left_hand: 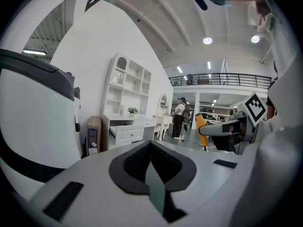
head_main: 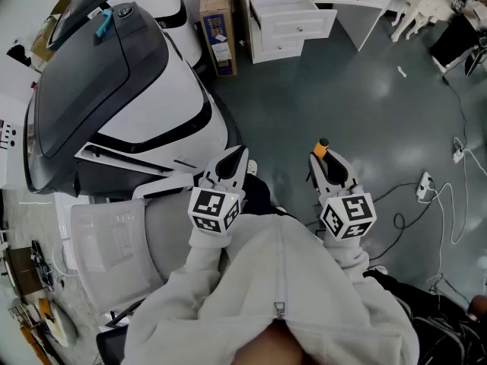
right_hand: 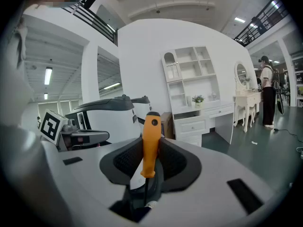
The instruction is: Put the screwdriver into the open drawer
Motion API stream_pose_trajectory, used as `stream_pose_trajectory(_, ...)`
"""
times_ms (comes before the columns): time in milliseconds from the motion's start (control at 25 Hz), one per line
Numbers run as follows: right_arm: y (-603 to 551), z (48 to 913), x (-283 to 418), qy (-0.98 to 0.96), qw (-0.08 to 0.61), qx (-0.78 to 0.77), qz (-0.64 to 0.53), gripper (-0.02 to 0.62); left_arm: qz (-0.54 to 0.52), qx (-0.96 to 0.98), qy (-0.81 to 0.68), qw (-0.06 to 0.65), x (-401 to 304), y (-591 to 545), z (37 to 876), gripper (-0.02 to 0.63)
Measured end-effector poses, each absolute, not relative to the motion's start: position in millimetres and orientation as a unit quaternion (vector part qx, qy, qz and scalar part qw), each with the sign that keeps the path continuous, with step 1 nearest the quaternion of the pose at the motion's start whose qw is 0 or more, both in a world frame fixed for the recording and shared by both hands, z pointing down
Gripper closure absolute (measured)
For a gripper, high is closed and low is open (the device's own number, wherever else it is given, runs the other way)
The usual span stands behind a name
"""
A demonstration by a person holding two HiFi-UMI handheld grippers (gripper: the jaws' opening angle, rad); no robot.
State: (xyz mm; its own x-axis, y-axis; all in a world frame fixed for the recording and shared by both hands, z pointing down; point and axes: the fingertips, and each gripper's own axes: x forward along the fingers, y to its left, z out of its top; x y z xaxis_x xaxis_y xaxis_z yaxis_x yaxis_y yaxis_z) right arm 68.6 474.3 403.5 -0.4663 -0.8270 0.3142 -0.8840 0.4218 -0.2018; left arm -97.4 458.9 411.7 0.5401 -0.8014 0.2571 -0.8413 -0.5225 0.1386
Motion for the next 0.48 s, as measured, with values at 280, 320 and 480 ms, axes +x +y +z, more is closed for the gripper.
stream_pose_trajectory(280,487,399,66,-0.842,0.071,0.502,0.184,0.474,0.085,0.870,-0.472,0.120,-95,476,407,0.589)
stream_pose_trajectory(320,488,399,66,-0.842,0.068,0.503,0.185,0.473,0.086,0.869,-0.473,0.119,-95,478,406,0.589)
stream_pose_trajectory(480,493,401,70,-0.836,0.060,0.510,0.193,0.473,0.089,0.867,-0.476,0.119,-98,488,407,0.589)
